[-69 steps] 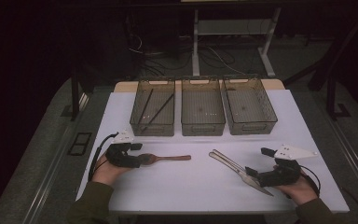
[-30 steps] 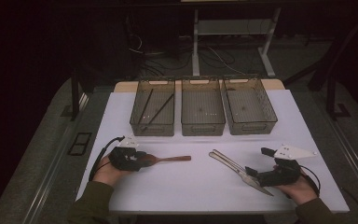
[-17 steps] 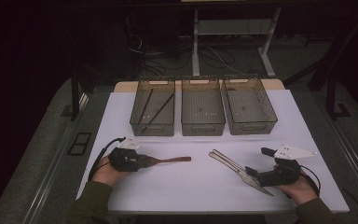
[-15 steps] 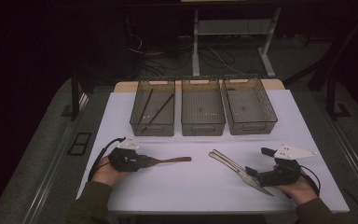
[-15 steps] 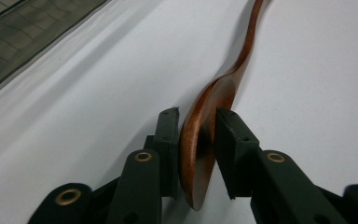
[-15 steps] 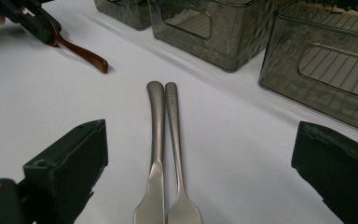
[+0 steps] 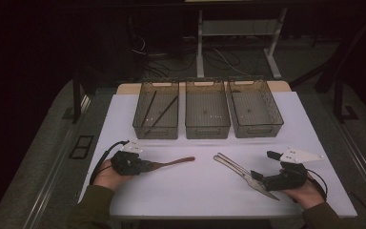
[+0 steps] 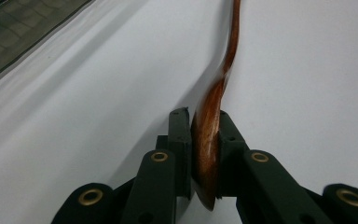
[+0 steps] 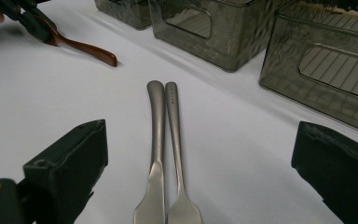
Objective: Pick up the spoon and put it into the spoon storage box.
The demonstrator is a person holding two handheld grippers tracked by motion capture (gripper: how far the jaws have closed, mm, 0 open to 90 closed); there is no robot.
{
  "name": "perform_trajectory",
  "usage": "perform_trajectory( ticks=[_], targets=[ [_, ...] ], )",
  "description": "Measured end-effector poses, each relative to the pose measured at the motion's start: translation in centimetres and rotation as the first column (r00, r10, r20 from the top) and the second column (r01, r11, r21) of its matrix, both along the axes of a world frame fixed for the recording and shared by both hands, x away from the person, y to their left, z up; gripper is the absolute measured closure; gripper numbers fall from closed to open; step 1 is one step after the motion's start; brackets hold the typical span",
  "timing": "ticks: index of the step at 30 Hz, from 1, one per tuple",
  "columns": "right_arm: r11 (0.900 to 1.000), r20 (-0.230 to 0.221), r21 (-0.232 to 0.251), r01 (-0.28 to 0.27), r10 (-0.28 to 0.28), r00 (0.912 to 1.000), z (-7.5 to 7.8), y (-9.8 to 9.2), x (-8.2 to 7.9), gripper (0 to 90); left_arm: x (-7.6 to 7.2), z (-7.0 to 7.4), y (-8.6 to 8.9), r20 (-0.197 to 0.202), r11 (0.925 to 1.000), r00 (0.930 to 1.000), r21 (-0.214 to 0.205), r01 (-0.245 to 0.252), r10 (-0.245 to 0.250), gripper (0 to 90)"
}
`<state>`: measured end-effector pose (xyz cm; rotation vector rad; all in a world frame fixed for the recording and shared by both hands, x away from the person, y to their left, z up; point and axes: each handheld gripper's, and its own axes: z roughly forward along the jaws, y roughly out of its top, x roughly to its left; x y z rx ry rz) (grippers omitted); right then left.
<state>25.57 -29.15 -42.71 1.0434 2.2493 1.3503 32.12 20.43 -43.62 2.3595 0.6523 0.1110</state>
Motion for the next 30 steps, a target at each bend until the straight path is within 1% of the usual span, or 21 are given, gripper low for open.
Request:
perform_trajectory(
  ticks=[3, 7, 10, 12, 13, 17, 18, 20, 30],
  targets=[
    [1.0000, 0.002, 0.001, 0.001, -0.001, 1.0000, 0.0, 0.0, 0.0, 3.1, 0.0, 0.1, 0.0, -0.001, 0.9999, 1.0000, 0.009, 0.006, -0.006, 79.1],
    [1.0000, 0.003, 0.000, 0.001, -0.001, 1.0000, 0.0, 0.0, 0.0, 3.1, 0.0, 0.1, -0.1, -0.005, 0.9999, 1.0000, 0.010, 0.006, -0.006, 79.2],
    [1.0000, 0.001, 0.002, 0.000, 0.000, 1.0000, 0.0, 0.0, 0.0, 3.1, -0.1, 0.2, -0.2, -0.011, 1.0000, 0.9999, 0.002, -0.009, 0.009, 79.3],
    [1.0000, 0.001, 0.000, -0.001, 0.001, 1.0000, 0.0, 0.0, 0.0, 3.1, 0.0, 0.3, -0.2, -0.005, 1.0000, 1.0000, 0.004, -0.003, 0.003, 79.4],
    [1.0000, -0.001, 0.001, 0.001, -0.001, 1.0000, 0.0, 0.0, 0.0, 3.0, 0.0, 0.3, -0.3, -0.002, 1.0000, 1.0000, -0.003, -0.006, 0.006, 79.4],
    [1.0000, 0.006, 0.003, 0.000, 0.000, 1.0000, 0.0, 0.0, 0.0, 3.1, 0.0, 0.5, -0.3, -0.005, 1.0000, 1.0000, -0.007, -0.004, 0.004, 79.4],
    [1.0000, 0.003, 0.003, 0.001, -0.001, 1.0000, 0.0, 0.0, 0.0, 3.1, 0.0, 0.6, -0.3, -0.005, 0.9999, 1.0000, -0.011, -0.004, 0.004, 79.4],
    [1.0000, 0.006, 0.003, 0.000, 0.000, 1.0000, 0.0, 0.0, 0.0, 3.1, -0.1, 0.8, -0.4, -0.009, 0.9994, 0.9999, -0.035, -0.007, 0.007, 79.4],
    [1.0000, 0.006, 0.002, 0.001, -0.001, 1.0000, 0.0, -0.1, 0.0, 3.1, -0.3, 1.5, -1.0, -0.016, 0.9970, 0.9996, -0.074, -0.024, 0.023, 79.5]
  ],
)
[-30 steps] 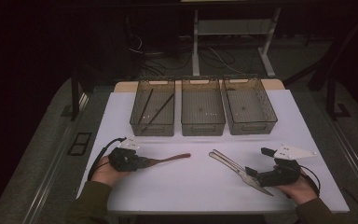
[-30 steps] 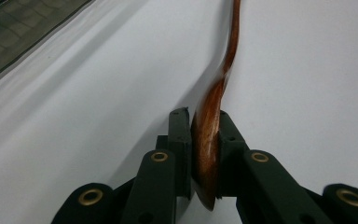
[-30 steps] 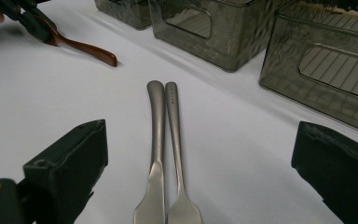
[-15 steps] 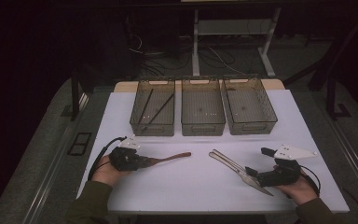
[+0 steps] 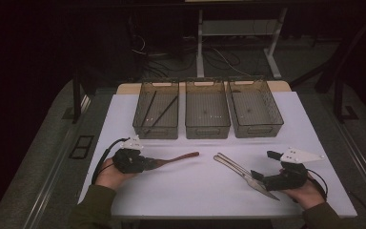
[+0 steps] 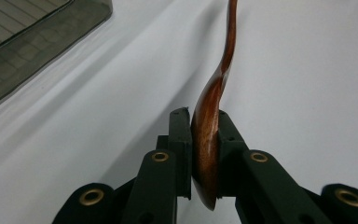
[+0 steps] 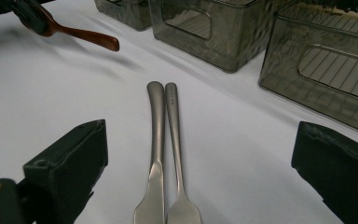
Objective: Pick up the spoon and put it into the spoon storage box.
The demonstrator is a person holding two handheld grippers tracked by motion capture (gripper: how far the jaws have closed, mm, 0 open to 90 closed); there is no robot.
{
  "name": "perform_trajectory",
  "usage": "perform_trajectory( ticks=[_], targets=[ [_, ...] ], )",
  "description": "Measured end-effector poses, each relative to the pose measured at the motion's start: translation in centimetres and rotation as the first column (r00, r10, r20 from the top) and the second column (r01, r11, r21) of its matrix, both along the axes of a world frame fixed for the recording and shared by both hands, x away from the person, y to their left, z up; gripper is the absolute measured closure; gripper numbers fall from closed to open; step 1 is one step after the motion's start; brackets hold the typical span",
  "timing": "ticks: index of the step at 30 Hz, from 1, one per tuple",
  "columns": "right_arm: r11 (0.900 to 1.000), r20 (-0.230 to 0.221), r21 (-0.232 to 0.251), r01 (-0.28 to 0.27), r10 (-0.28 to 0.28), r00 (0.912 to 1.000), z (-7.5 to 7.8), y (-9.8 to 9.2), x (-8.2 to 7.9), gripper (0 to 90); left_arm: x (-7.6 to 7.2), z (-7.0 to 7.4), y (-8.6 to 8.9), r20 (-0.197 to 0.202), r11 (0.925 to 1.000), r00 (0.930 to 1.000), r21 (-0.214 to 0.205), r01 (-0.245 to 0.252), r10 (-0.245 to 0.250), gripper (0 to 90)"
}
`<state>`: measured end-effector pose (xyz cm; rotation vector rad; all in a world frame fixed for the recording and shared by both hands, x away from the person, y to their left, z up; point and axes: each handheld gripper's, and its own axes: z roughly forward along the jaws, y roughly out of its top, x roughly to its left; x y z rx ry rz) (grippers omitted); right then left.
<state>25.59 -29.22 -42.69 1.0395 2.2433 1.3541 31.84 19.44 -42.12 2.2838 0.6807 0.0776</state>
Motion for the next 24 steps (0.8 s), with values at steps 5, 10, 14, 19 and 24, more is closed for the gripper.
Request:
perform_trajectory(
  ticks=[5, 10, 14, 19, 24],
  targets=[
    [1.0000, 0.000, 0.001, 0.000, 0.000, 1.0000, 0.0, 0.0, 0.0, 3.1, -0.1, 0.2, -0.3, 0.010, 1.0000, 0.9999, -0.009, 0.001, 0.000, 79.5],
    [1.0000, 0.000, 0.001, 0.000, 0.000, 1.0000, 0.0, 0.0, 0.0, 3.1, -0.2, 0.6, -0.6, 0.014, 0.9995, 0.9998, -0.030, -0.012, 0.012, 79.5],
    [1.0000, 0.000, 0.001, 0.001, -0.001, 1.0000, 0.0, 0.0, 0.0, 3.1, -0.3, 1.0, -0.9, 0.033, 0.9987, 0.9991, -0.046, -0.023, 0.024, 79.5],
    [1.0000, 0.001, 0.000, 0.002, -0.002, 1.0000, 0.0, 0.0, 0.0, 3.1, -0.3, 1.5, -1.3, 0.050, 0.9970, 0.9977, -0.065, -0.043, 0.046, 79.5],
    [1.0000, 0.001, -0.001, 0.004, -0.004, 1.0000, 0.0, 0.0, 0.0, 3.0, -0.4, 2.0, -1.8, 0.069, 0.9938, 0.9956, -0.096, -0.057, 0.063, 79.6]
  ],
)
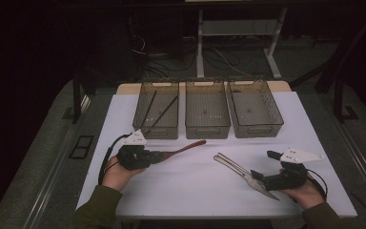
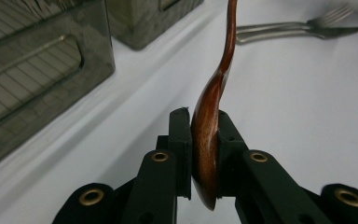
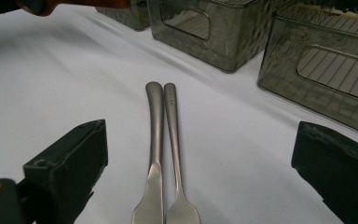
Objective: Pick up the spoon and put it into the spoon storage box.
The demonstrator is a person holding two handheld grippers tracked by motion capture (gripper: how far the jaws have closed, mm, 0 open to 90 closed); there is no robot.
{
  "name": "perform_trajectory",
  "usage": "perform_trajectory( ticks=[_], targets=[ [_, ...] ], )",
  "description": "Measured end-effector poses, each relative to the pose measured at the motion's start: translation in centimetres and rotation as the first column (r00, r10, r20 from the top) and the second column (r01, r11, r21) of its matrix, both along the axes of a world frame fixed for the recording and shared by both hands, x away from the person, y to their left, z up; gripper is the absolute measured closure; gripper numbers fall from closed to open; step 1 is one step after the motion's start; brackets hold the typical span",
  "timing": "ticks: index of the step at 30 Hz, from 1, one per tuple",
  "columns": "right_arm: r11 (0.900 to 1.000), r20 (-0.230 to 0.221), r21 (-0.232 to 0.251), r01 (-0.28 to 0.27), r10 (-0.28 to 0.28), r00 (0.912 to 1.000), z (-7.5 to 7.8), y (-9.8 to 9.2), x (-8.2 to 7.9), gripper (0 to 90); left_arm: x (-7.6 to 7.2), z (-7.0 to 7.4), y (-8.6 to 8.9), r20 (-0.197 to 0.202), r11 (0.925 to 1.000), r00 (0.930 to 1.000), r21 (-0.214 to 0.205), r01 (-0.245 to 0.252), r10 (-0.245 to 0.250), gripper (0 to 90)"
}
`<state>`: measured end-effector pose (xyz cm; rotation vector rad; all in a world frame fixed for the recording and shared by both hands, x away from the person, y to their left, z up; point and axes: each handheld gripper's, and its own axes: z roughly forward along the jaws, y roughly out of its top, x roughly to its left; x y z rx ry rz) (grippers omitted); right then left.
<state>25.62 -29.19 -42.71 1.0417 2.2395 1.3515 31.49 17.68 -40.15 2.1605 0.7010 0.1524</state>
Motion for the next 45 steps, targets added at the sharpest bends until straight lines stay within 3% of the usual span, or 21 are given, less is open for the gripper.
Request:
perform_trajectory(
  ticks=[13, 21, 34, 45],
  targets=[
    [1.0000, -0.003, -0.003, -0.001, 0.001, 1.0000, 0.0, 0.0, 0.0, 3.1, 0.4, 0.9, -1.2, 0.039, 0.9974, 0.9980, -0.053, -0.048, 0.050, 79.5],
    [1.0000, -0.001, -0.002, -0.001, 0.001, 1.0000, 0.0, 0.0, 0.0, 3.0, 1.0, 1.4, -1.8, 0.056, 0.9962, 0.9961, -0.059, -0.065, 0.068, 79.6],
    [1.0000, 0.000, -0.003, 0.000, 0.000, 1.0000, -0.1, 0.1, 0.1, 3.1, 2.3, 2.1, -2.7, 0.062, 0.9899, 0.9914, -0.091, -0.109, 0.115, 79.5],
    [1.0000, -0.004, -0.004, 0.001, -0.001, 1.0000, -0.1, 0.0, 0.1, 3.1, 4.3, 3.0, -3.9, 0.090, 0.9863, 0.9854, -0.093, -0.136, 0.145, 79.5]
  ],
)
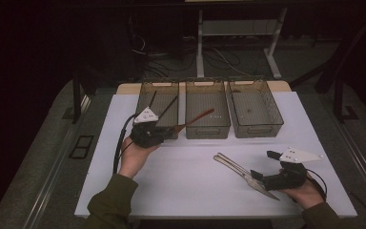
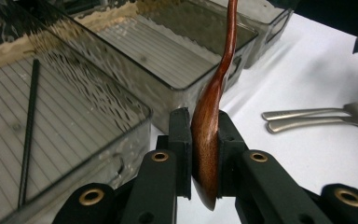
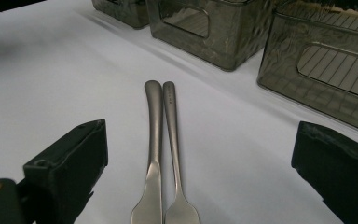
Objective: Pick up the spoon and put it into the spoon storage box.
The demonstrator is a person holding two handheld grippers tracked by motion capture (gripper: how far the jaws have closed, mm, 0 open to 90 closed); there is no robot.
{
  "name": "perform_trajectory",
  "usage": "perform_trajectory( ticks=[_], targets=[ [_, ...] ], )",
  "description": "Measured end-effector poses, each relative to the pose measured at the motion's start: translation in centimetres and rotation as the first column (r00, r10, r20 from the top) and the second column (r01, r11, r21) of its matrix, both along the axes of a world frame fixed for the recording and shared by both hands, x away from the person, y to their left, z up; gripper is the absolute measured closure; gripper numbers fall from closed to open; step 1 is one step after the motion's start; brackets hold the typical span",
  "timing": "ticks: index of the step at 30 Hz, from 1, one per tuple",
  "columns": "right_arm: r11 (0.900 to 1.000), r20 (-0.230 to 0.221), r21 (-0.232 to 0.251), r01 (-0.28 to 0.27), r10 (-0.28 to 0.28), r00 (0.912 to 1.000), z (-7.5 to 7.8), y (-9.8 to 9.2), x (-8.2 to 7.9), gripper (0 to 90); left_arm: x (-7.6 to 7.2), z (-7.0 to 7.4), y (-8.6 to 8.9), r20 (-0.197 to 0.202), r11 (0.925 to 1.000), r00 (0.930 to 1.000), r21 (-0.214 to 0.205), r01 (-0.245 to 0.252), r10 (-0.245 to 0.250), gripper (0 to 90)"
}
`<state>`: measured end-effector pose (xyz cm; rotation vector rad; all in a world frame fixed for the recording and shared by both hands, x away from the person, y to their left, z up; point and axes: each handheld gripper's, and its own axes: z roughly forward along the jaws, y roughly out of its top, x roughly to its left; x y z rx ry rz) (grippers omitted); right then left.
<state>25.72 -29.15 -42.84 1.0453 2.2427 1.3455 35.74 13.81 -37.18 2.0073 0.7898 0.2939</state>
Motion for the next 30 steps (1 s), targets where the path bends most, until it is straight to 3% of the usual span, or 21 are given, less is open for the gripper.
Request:
perform_trajectory(
  ticks=[14, 20, 22, 30],
  targets=[
    [1.0000, -0.005, 0.004, 0.006, -0.006, 1.0000, 0.0, -0.1, 0.0, 3.1, 2.6, 1.0, -2.5, 0.010, 0.9999, 0.9998, -0.006, -0.016, 0.016, 79.5],
    [1.0000, 0.000, 0.007, 0.007, -0.007, 1.0000, 0.0, -0.1, 0.0, 3.0, 3.7, 1.5, -3.8, 0.010, 0.9996, 0.9998, 0.021, -0.016, 0.016, 79.5],
    [1.0000, -0.001, 0.007, 0.007, -0.007, 1.0000, 0.0, -0.1, 0.0, 3.1, 4.1, 1.7, -4.3, 0.005, 0.9995, 0.9995, 0.008, -0.031, 0.031, 79.5],
    [0.9999, -0.001, 0.008, 0.007, -0.007, 1.0000, 0.0, -0.1, 0.0, 3.1, 5.8, 1.8, -5.5, -0.002, 0.9960, 0.9967, 0.038, -0.081, 0.082, 79.5]
  ],
)
